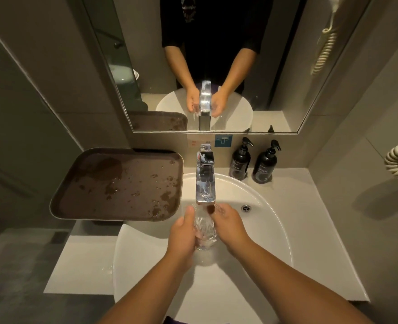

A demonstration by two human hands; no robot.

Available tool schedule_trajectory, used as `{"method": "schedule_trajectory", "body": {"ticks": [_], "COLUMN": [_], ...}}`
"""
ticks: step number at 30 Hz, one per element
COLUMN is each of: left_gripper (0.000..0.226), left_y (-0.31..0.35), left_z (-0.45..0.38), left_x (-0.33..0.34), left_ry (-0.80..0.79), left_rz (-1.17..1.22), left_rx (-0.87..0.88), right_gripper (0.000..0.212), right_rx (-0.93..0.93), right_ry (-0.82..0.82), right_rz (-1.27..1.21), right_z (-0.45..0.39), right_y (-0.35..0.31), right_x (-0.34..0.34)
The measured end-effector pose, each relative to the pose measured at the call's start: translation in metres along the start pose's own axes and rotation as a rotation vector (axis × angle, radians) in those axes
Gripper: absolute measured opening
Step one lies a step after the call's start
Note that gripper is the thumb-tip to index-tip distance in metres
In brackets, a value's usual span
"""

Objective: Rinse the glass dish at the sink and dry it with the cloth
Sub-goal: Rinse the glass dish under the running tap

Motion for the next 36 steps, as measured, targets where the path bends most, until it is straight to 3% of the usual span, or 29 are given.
{"method": "schedule_trajectory", "body": {"ticks": [3,5,6,9,11,13,17,19,25,27,30,32,34,36], "left_gripper": [0.048,0.051,0.048,0.037,0.030,0.025,0.041,0.043,0.036,0.033,0.038,0.041,0.029,0.029], "left_y": [0.016,0.024,0.024,0.015,0.002,-0.007,0.012,0.016,-0.001,-0.006,0.002,0.009,0.013,0.013], "left_z": [0.002,0.003,0.005,0.008,0.006,0.002,-0.003,-0.009,-0.003,-0.003,-0.006,-0.012,-0.012,-0.008], "left_x": [-0.013,-0.013,-0.009,0.006,0.011,0.011,0.001,-0.003,0.007,0.005,-0.004,-0.005,-0.005,0.000], "left_ry": [-0.131,-0.112,-0.072,0.104,0.175,0.167,0.011,0.044,0.206,0.139,-0.030,-0.034,0.044,0.152], "left_rz": [-0.191,-0.263,-0.227,0.022,0.210,0.246,-0.235,-0.292,0.343,0.253,-0.203,-0.381,-0.287,0.041], "left_rx": [-0.023,-0.022,-0.021,-0.067,-0.141,-0.181,-0.043,-0.019,-0.213,-0.229,-0.111,-0.025,-0.043,-0.168], "right_gripper": [0.027,0.025,0.021,0.038,0.032,0.023,0.033,0.036,0.031,0.033,0.034,0.027,0.022,0.021], "right_rx": [0.035,0.043,0.073,0.253,0.401,0.454,0.332,0.309,0.480,0.473,0.406,0.395,0.391,0.410], "right_ry": [-0.225,-0.272,-0.222,-0.003,0.103,0.130,-0.024,-0.053,0.102,0.095,-0.020,-0.112,-0.084,0.044], "right_rz": [0.209,0.216,0.125,-0.161,-0.334,-0.374,-0.039,-0.018,-0.505,-0.459,-0.142,0.057,0.011,-0.261], "right_z": [-0.003,-0.003,-0.003,-0.008,-0.008,-0.008,-0.009,-0.009,-0.003,0.002,-0.003,-0.011,-0.013,-0.008], "right_y": [-0.003,-0.004,-0.008,-0.010,-0.008,-0.008,-0.015,-0.023,-0.013,-0.008,-0.011,-0.012,-0.013,-0.010], "right_x": [-0.004,0.001,0.003,0.006,0.009,0.010,0.004,0.004,0.013,0.009,0.003,0.006,0.011,0.014]}}
Point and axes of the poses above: each hand's wrist, its own z-axis away from the middle knuckle, its own x-axis out of the palm, y = z × x, the point moved 2 cm from there along -z, towards the middle knuckle, and after that the axes turned 15 degrees about -z, right-handed, at the moved point
